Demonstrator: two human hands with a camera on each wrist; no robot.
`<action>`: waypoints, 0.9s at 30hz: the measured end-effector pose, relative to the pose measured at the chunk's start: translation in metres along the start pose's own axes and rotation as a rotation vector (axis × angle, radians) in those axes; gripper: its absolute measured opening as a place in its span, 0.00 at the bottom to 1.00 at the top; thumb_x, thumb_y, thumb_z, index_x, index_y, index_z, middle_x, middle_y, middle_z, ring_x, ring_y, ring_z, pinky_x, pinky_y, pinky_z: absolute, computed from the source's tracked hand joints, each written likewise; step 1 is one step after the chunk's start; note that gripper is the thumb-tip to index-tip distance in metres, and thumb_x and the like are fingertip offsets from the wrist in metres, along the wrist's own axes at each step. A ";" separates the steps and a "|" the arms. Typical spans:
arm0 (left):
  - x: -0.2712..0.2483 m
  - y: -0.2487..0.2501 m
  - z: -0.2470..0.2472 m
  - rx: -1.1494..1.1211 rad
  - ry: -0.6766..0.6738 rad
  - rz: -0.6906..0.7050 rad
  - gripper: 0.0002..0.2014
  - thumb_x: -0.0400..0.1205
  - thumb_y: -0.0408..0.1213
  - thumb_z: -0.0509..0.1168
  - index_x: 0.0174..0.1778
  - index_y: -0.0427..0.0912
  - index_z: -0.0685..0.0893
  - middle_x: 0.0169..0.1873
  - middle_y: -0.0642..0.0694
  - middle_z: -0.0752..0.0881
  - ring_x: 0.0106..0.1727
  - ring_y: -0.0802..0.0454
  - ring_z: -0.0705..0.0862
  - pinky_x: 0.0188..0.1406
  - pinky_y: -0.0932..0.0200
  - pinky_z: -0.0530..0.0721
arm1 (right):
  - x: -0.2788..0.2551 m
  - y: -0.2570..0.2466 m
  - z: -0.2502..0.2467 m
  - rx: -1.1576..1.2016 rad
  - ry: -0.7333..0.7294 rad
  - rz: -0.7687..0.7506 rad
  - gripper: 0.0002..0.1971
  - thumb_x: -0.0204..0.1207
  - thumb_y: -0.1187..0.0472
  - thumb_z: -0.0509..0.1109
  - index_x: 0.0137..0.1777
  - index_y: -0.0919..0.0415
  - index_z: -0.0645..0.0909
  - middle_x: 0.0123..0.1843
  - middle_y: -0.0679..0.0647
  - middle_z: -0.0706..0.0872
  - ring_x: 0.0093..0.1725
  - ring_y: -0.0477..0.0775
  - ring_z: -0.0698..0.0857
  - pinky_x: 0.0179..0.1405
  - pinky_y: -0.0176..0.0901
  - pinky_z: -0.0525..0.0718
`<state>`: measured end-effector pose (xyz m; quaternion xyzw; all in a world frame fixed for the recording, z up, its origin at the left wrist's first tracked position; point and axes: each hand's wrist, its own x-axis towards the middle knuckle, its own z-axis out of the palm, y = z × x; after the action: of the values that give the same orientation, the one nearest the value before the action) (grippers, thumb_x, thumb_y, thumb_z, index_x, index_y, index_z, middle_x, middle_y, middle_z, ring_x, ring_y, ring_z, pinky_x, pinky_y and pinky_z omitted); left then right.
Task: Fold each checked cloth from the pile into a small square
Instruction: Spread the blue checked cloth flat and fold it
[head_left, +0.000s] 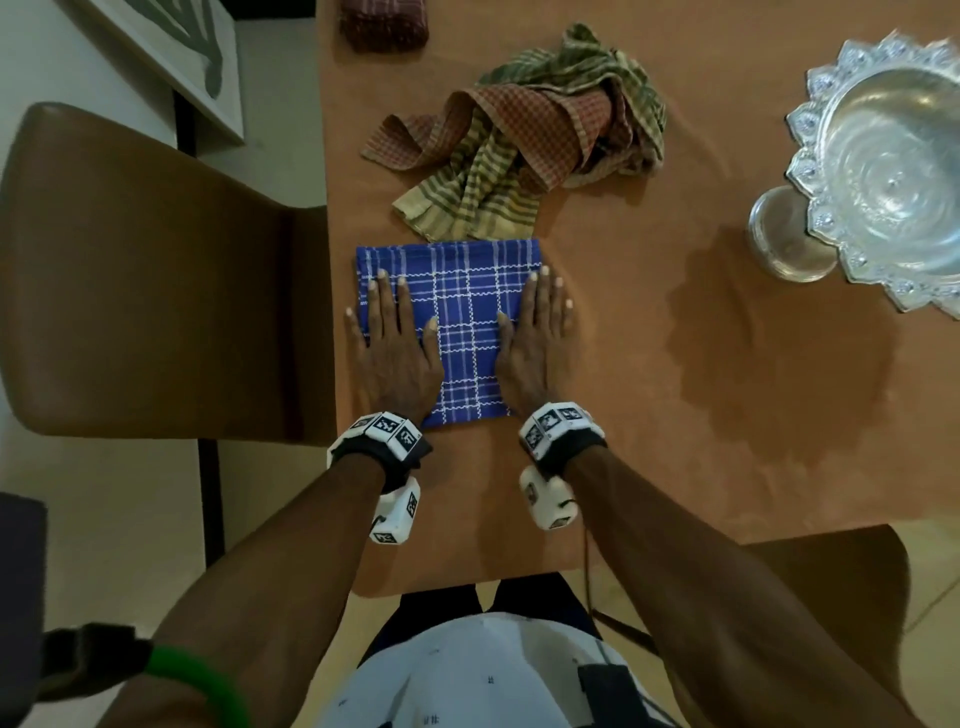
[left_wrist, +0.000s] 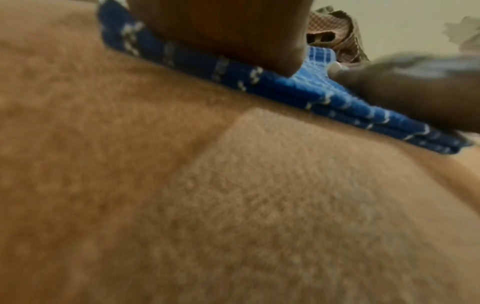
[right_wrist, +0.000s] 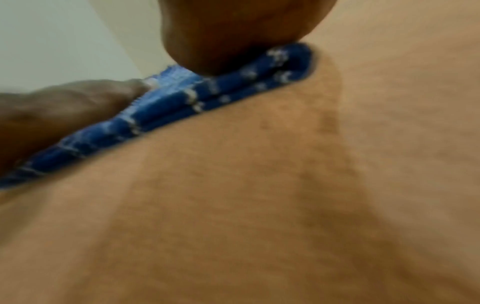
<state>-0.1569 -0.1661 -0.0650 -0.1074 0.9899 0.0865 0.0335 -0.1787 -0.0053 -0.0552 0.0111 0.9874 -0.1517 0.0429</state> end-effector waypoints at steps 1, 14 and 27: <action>0.001 0.000 0.001 0.015 0.000 0.002 0.32 0.90 0.54 0.39 0.88 0.40 0.49 0.88 0.40 0.48 0.88 0.45 0.47 0.85 0.34 0.49 | 0.001 -0.018 0.002 -0.004 0.011 -0.042 0.31 0.90 0.48 0.43 0.87 0.65 0.46 0.89 0.59 0.44 0.88 0.58 0.41 0.87 0.56 0.41; 0.000 -0.002 0.001 0.014 0.042 0.029 0.32 0.90 0.55 0.43 0.88 0.41 0.51 0.88 0.42 0.49 0.88 0.47 0.48 0.86 0.36 0.47 | 0.048 -0.023 0.008 0.163 0.049 -0.001 0.31 0.88 0.48 0.44 0.87 0.63 0.53 0.88 0.58 0.53 0.88 0.57 0.47 0.87 0.58 0.45; -0.002 -0.007 -0.007 -0.089 0.022 0.035 0.33 0.90 0.57 0.42 0.87 0.40 0.54 0.87 0.40 0.52 0.88 0.45 0.51 0.86 0.39 0.49 | -0.027 0.021 0.005 0.261 0.004 0.004 0.33 0.88 0.44 0.51 0.87 0.61 0.53 0.88 0.57 0.55 0.87 0.55 0.53 0.86 0.52 0.50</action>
<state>-0.1536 -0.1733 -0.0591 -0.0924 0.9871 0.1299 0.0163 -0.1507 0.0129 -0.0637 0.0187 0.9594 -0.2786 0.0395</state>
